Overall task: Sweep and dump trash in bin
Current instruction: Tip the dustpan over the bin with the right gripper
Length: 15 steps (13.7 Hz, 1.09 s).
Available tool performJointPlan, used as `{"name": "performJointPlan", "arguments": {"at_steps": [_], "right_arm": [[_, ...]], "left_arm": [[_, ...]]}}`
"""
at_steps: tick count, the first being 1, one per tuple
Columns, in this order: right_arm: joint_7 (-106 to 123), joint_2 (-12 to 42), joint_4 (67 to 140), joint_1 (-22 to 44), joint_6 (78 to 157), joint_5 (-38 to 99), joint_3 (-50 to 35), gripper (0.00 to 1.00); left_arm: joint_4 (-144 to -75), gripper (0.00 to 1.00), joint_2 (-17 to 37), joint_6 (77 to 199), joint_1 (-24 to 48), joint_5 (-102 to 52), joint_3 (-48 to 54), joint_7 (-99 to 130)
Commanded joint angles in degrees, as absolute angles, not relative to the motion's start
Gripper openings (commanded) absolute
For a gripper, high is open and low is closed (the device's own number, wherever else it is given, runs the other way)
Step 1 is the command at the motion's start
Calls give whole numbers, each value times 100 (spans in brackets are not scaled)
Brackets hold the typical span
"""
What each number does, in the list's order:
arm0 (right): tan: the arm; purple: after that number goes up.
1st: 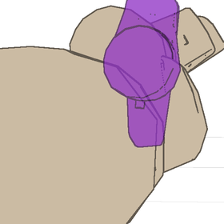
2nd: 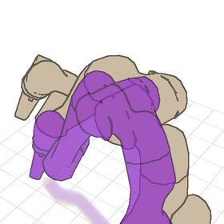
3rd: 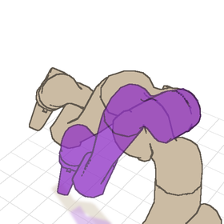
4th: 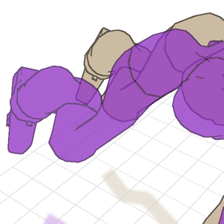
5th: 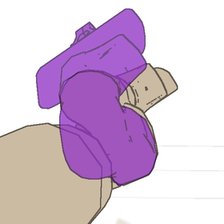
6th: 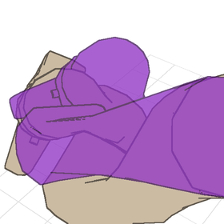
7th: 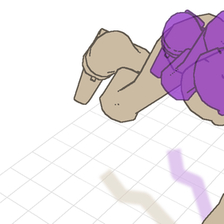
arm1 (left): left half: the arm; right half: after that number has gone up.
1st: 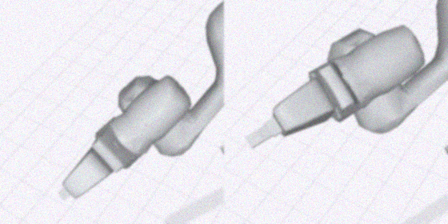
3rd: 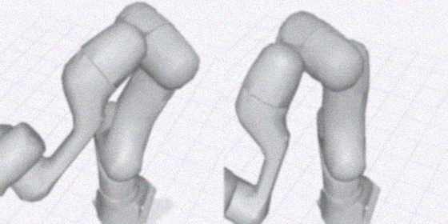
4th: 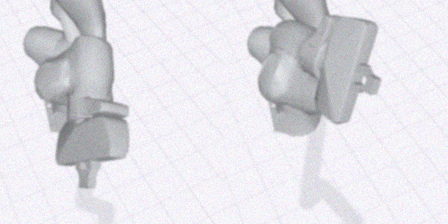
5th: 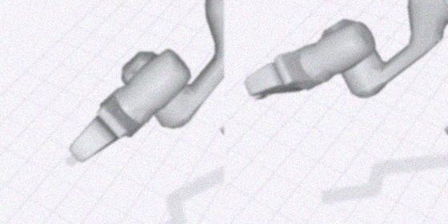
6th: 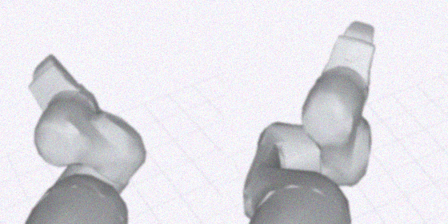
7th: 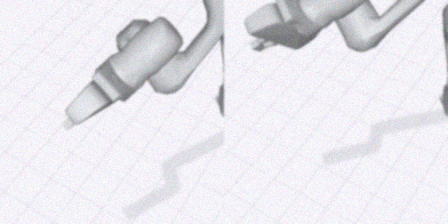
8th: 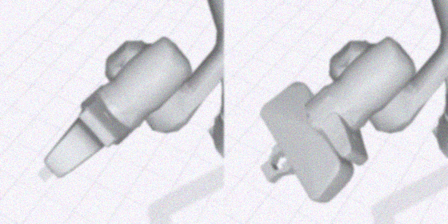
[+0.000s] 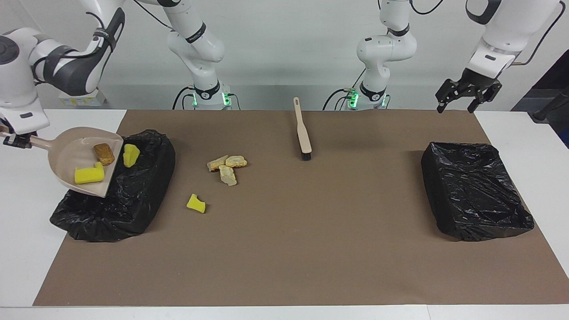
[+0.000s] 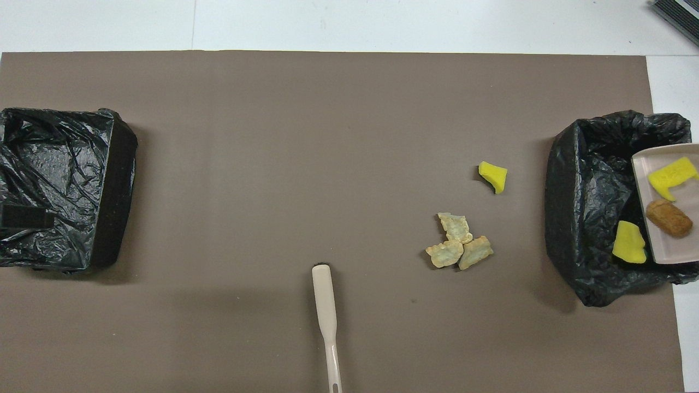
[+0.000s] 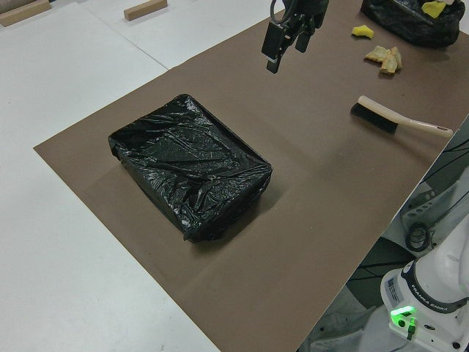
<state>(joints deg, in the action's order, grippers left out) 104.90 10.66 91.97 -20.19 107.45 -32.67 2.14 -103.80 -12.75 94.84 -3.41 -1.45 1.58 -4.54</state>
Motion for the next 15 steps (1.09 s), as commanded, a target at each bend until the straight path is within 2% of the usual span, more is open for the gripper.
{"name": "performJointPlan", "arguments": {"at_steps": [1,5,15], "right_arm": [[10468,888,9413,-1812,10504,-3908,202,0],[10415,827,9413,-1574,10477,-4692,193,0],[10319,273,9518,-1143,10503,-6179,132,0]], "left_arm": [[-9819,100,-1011,9168,-325,-123,193,-457],[-9265,100,-686,8912,-325,-123,220,-448],[-9352,100,-703,8991,-325,-123,220,-448]]}}
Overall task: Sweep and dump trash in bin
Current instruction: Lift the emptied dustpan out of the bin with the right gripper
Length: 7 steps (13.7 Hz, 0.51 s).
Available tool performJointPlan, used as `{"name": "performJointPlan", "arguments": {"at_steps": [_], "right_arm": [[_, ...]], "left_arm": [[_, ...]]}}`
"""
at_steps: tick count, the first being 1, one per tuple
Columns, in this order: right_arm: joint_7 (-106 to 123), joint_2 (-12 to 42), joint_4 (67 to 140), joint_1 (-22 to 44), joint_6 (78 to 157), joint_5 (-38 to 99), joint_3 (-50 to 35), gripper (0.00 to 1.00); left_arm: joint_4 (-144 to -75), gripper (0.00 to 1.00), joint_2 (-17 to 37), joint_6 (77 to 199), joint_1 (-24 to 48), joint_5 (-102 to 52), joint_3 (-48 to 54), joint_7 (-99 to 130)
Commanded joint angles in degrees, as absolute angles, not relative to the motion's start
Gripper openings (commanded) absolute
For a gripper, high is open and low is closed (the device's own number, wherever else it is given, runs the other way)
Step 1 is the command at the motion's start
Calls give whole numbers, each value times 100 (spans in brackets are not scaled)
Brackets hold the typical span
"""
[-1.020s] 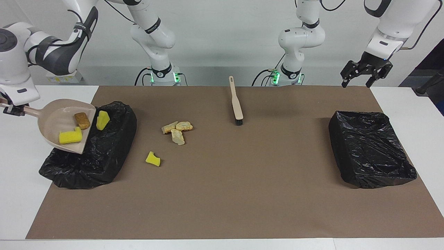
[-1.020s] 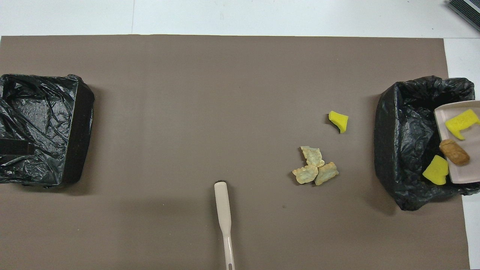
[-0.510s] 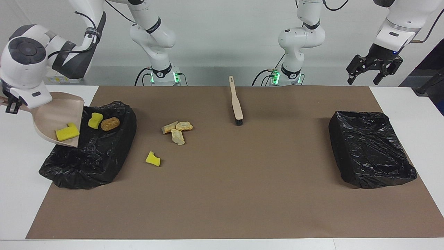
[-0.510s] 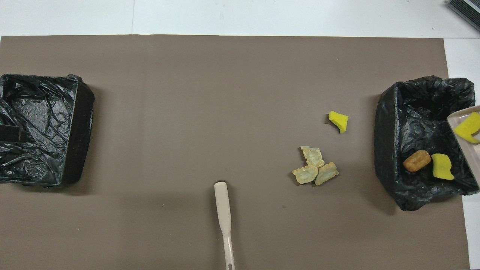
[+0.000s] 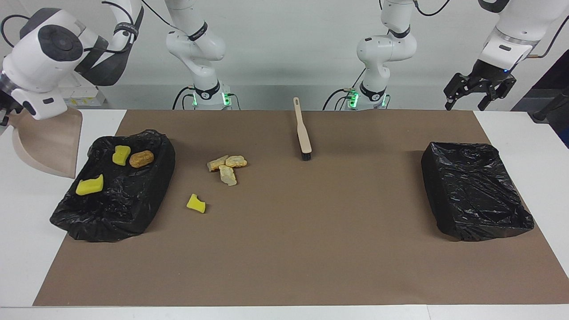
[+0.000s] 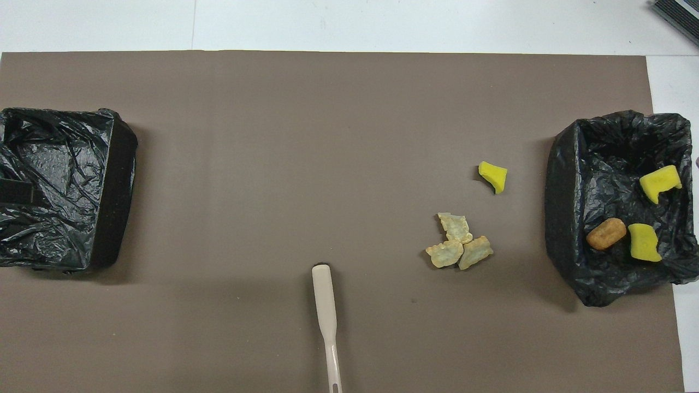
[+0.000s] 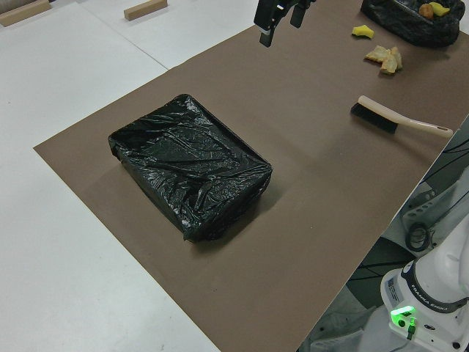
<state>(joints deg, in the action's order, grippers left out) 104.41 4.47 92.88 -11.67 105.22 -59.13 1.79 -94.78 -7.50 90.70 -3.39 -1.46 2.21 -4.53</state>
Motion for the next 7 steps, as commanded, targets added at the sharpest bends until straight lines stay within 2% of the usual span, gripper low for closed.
{"name": "performJointPlan", "arguments": {"at_steps": [1,7], "right_arm": [[10310,255,9571,-1143,10512,-6170,132,0],[9924,141,9765,-1028,10415,-5407,114,0]], "left_arm": [[-9352,100,-712,8991,-325,-123,220,-457],[-9352,100,-712,8974,-325,-123,220,-466]]}}
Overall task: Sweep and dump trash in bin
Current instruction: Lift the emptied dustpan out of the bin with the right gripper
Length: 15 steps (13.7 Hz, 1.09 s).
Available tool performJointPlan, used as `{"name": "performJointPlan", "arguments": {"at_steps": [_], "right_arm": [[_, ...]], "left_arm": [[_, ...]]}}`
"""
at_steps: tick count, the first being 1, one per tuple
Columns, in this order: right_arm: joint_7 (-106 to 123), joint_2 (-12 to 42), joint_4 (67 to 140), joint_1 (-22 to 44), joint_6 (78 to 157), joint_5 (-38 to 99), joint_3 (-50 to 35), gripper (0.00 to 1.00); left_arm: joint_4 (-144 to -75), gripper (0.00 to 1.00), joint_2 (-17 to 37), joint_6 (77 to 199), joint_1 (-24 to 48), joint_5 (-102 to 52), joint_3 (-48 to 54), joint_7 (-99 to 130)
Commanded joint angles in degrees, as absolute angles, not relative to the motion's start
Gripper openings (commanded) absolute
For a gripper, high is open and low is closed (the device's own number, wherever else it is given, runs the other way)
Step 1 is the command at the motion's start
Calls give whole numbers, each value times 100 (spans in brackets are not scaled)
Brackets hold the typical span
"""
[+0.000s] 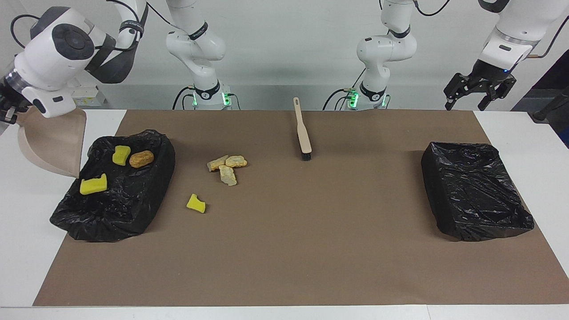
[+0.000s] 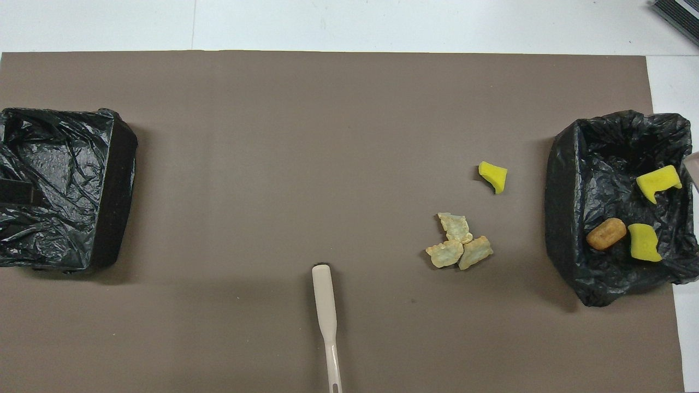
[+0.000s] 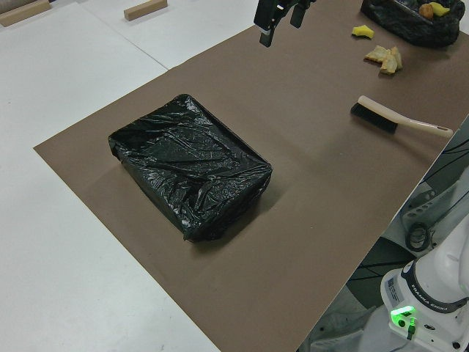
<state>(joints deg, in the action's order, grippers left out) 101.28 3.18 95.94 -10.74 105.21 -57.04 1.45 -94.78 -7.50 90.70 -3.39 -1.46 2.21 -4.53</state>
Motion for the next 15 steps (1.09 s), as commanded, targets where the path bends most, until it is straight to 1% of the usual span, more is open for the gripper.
{"name": "performJointPlan", "arguments": {"at_steps": [1,7,9,12,15], "right_arm": [[9810,141,9765,-1028,10406,-5049,114,0],[9422,141,9782,-932,10240,-3185,114,0],[9064,36,9983,-932,10230,-2622,114,0],[7889,-175,10353,-765,10239,-1875,114,0],[6622,-123,10388,-450,10169,-1426,97,0]], "left_arm": [[-9352,100,-712,8974,-325,-123,220,-466],[-9352,100,-712,8974,-325,-123,220,-457],[-9352,100,-712,8965,-325,-123,220,-457],[-9352,100,-712,8965,-325,-123,220,-457],[-9352,100,-712,8974,-325,-123,220,-457]]}}
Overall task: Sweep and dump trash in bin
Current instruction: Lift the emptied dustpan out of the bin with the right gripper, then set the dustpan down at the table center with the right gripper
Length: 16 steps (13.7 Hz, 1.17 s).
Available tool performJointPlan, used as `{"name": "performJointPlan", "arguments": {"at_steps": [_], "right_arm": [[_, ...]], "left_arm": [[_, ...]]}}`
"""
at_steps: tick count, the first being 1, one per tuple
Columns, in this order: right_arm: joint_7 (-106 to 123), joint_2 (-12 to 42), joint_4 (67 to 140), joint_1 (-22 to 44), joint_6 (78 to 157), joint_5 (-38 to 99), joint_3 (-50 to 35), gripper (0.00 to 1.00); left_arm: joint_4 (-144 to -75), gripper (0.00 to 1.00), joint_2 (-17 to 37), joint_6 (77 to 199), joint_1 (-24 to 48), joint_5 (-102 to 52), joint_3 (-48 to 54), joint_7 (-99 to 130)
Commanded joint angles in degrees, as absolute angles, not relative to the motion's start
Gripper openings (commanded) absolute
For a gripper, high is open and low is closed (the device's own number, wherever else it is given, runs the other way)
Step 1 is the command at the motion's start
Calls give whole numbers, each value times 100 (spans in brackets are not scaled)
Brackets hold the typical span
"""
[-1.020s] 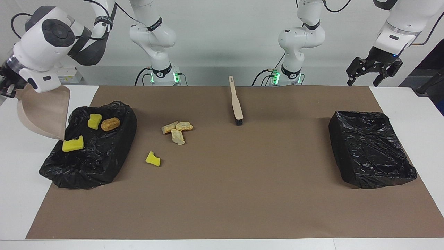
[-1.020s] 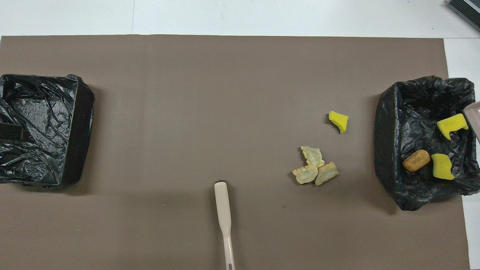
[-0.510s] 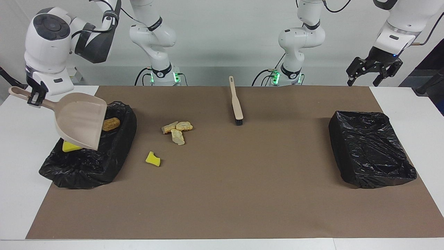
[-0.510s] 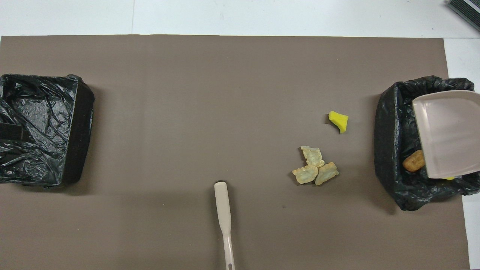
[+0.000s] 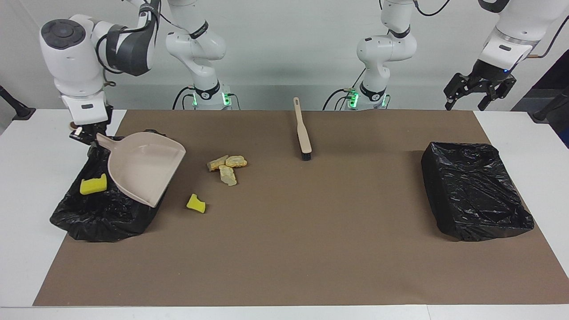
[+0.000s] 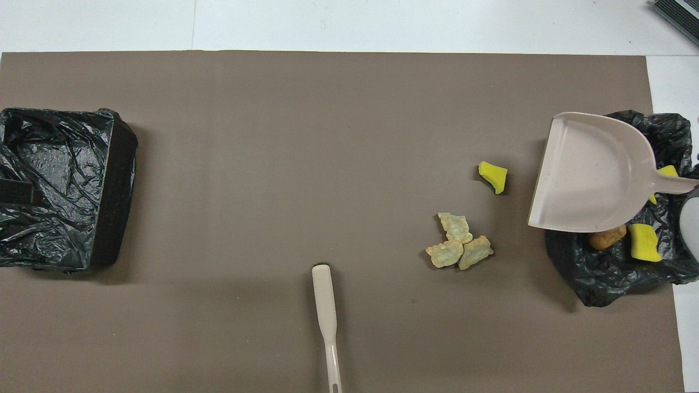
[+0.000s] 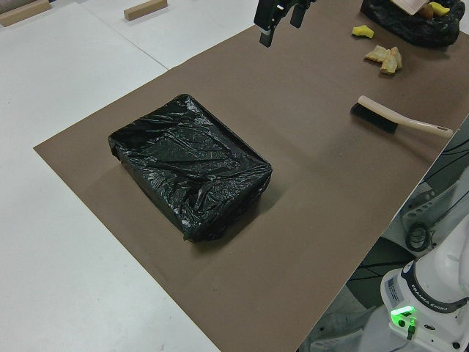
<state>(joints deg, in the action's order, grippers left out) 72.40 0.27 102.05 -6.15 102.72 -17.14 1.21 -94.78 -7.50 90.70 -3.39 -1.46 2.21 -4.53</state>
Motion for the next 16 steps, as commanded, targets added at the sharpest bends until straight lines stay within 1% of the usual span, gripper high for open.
{"name": "performJointPlan", "arguments": {"at_steps": [1,6,9,11,13,16], "right_arm": [[6183,-114,10432,-379,10178,-1215,88,0],[3855,157,10485,526,10204,-625,88,0],[2430,447,10485,1053,10396,-292,88,0],[1578,597,10485,1396,10800,138,88,0],[664,781,10485,1826,11195,289,88,0],[-725,1220,10442,2441,11985,378,88,0]], "left_arm": [[-9352,100,-712,8965,-325,-123,220,-457],[-9352,100,-712,8965,-325,-123,220,-457],[-9352,100,-712,8965,-325,-123,220,-457],[-9352,100,-712,8965,-325,-123,220,-457],[-9352,100,-712,8965,-325,-123,220,-448],[-9352,100,-712,8956,-325,-123,220,-448]]}}
